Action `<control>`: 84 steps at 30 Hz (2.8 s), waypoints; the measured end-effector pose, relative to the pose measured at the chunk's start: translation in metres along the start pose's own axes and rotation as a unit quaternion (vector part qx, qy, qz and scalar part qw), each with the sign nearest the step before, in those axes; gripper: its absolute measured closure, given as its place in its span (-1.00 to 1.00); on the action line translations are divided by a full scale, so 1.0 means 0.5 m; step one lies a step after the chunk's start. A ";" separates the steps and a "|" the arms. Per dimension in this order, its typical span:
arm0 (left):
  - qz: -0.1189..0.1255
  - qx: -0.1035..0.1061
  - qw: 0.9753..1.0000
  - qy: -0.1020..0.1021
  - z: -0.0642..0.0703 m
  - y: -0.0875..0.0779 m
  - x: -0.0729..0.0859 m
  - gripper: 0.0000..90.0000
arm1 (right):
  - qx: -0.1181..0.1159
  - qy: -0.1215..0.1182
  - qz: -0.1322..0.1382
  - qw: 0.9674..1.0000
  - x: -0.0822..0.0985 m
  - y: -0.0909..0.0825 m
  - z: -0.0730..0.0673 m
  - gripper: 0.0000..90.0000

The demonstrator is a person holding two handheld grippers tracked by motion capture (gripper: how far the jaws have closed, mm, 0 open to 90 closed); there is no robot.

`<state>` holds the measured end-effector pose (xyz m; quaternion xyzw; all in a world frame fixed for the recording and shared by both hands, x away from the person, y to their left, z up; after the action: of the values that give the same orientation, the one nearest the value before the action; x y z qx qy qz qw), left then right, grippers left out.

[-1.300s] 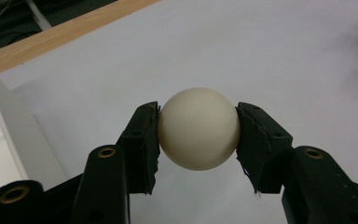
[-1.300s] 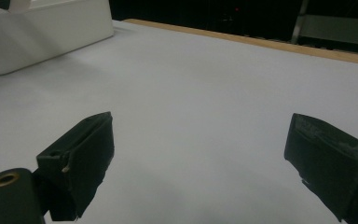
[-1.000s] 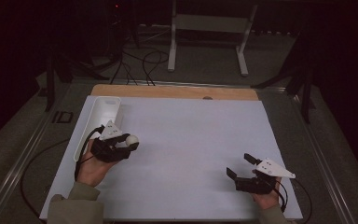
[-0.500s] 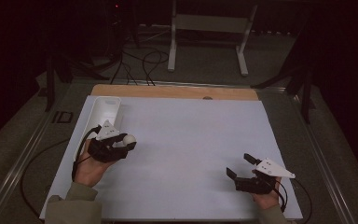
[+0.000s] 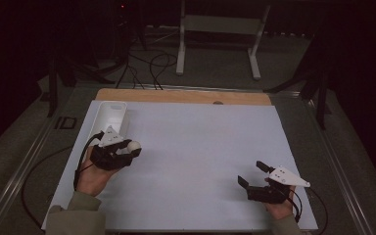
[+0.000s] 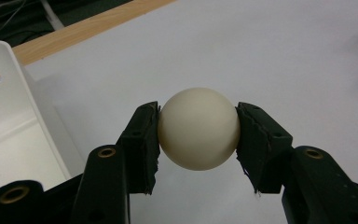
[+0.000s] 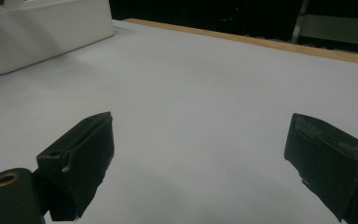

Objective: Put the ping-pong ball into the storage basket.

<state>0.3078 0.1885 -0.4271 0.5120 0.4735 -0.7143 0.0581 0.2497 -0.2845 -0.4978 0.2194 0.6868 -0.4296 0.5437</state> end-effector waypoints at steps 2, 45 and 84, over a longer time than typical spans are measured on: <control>0.001 -0.001 1.000 -0.002 -0.001 -0.001 0.002 0.14 | 0.000 0.000 0.000 1.000 0.000 0.000 0.000 -0.82; 0.005 -0.030 0.999 -0.014 -0.018 -0.019 0.015 0.14 | 0.001 0.002 0.000 1.000 0.000 0.000 0.001 -0.82; 0.008 -0.045 0.999 -0.027 -0.035 -0.038 0.033 0.14 | 0.001 0.003 0.000 1.000 0.000 0.000 0.001 -0.82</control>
<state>0.3013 0.2183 -0.4289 0.4933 0.4988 -0.7057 0.0998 0.2499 -0.2849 -0.4978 0.2216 0.6880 -0.4299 0.5412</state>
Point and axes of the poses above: each handheld gripper's, and its own axes: y roughly forward along the jaws, x roughly out of its underside, z roughly to its right, the point moved 1 cm from there along y, roughly forward along the jaws, and after that the axes turned 3 degrees about x, right-handed, at the moved point
